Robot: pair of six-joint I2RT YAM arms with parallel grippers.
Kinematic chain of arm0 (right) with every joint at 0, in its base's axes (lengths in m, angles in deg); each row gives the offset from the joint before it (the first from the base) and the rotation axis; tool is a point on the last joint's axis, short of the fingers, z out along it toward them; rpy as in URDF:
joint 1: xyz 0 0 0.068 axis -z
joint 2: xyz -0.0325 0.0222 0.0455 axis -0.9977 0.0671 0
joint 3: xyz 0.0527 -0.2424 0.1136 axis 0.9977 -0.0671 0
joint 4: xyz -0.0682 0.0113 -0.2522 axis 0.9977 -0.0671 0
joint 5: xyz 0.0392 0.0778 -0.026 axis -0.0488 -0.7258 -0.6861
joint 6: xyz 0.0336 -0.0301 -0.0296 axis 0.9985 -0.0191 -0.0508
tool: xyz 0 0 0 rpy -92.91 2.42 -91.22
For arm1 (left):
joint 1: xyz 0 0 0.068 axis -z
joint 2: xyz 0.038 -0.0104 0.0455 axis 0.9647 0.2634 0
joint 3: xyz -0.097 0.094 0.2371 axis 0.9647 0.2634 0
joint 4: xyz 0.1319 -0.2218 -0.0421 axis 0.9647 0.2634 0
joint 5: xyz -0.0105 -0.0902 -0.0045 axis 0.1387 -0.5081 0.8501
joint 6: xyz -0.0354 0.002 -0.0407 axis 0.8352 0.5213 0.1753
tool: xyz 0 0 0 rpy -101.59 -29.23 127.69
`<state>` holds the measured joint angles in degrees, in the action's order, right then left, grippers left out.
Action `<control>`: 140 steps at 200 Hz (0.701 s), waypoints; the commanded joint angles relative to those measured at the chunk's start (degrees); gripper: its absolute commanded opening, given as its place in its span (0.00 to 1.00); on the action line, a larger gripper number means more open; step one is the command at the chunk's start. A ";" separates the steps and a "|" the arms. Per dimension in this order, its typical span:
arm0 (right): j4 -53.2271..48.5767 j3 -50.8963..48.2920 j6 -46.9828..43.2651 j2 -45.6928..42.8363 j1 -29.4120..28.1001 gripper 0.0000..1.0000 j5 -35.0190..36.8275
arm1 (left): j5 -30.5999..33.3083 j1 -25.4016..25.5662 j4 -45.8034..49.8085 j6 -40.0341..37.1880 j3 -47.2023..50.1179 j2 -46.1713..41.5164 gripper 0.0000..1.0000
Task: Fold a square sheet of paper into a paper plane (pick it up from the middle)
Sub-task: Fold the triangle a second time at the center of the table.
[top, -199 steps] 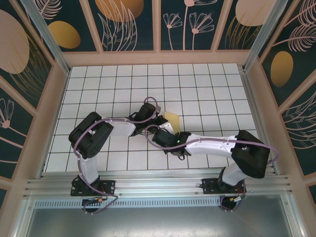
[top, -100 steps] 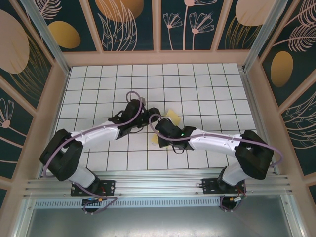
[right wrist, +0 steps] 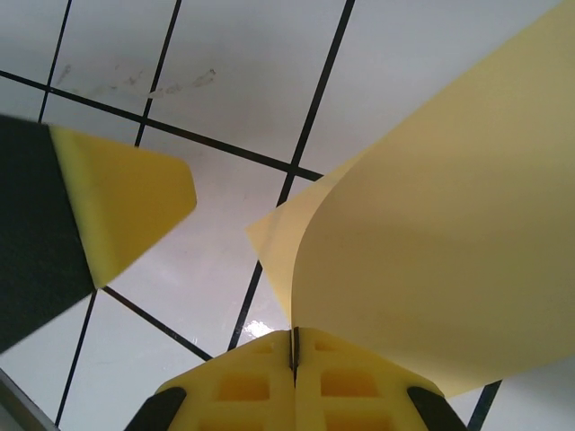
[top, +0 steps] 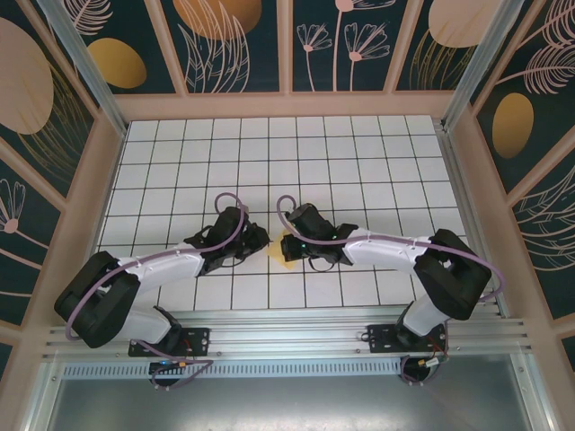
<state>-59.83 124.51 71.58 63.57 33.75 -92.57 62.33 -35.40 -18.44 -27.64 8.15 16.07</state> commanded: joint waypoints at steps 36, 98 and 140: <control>6.35 -3.59 1.42 0.50 1.68 0.00 -6.43 | -8.09 0.56 -6.42 -1.74 -0.91 6.02 0.10; 8.95 -5.66 2.52 0.42 2.65 0.02 -7.14 | -8.78 1.49 -7.98 -1.77 -2.51 13.65 0.08; 8.70 -6.52 1.02 -0.25 4.60 0.05 -10.02 | -8.12 1.65 -7.58 -2.91 -1.70 16.11 0.08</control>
<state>-52.29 119.18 73.07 63.57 36.90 -99.71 54.29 -34.06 -25.39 -28.80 6.90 30.28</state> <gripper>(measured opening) 0.054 0.077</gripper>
